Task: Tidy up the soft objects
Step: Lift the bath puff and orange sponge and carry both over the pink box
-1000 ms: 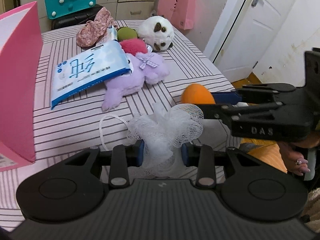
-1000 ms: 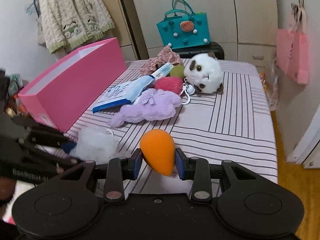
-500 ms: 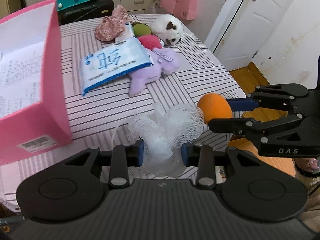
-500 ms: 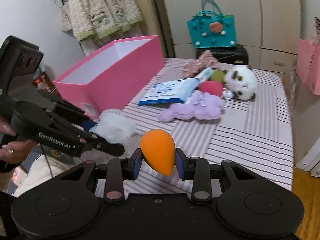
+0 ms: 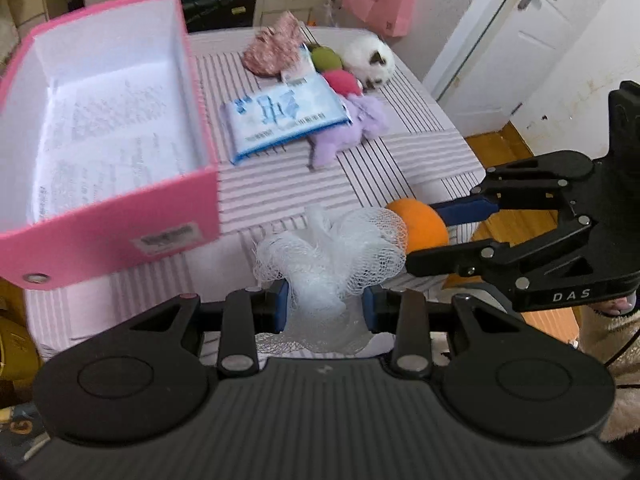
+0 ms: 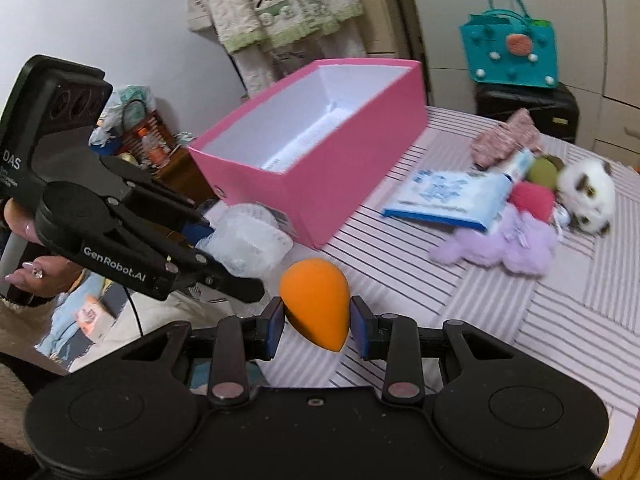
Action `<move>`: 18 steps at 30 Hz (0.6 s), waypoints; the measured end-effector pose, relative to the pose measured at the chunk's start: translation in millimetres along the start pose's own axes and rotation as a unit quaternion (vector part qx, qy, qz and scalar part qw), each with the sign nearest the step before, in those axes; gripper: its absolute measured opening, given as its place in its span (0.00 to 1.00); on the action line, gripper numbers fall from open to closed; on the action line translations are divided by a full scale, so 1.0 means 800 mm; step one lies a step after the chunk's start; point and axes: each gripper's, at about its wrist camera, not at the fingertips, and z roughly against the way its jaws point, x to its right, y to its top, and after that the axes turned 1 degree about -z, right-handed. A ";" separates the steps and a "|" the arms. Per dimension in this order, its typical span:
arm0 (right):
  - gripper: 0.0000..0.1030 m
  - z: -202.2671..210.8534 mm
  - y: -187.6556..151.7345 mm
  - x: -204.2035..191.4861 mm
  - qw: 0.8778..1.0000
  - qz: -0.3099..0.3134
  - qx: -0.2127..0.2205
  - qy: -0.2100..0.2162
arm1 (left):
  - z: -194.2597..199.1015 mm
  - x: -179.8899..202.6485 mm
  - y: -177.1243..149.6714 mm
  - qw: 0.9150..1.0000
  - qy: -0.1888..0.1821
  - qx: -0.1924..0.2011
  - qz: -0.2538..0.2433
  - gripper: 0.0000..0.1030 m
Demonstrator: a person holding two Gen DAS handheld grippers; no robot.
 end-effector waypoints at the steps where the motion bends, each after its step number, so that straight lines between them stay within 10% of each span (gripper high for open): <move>1: 0.39 -0.001 0.007 -0.005 1.000 0.005 -0.002 0.006 | 0.008 -0.004 0.002 1.000 0.001 0.007 -0.001 0.33; 18: 0.39 -0.030 0.123 -0.025 0.995 0.074 0.068 -0.004 | 0.062 -0.099 0.069 0.993 0.029 0.117 0.016 0.33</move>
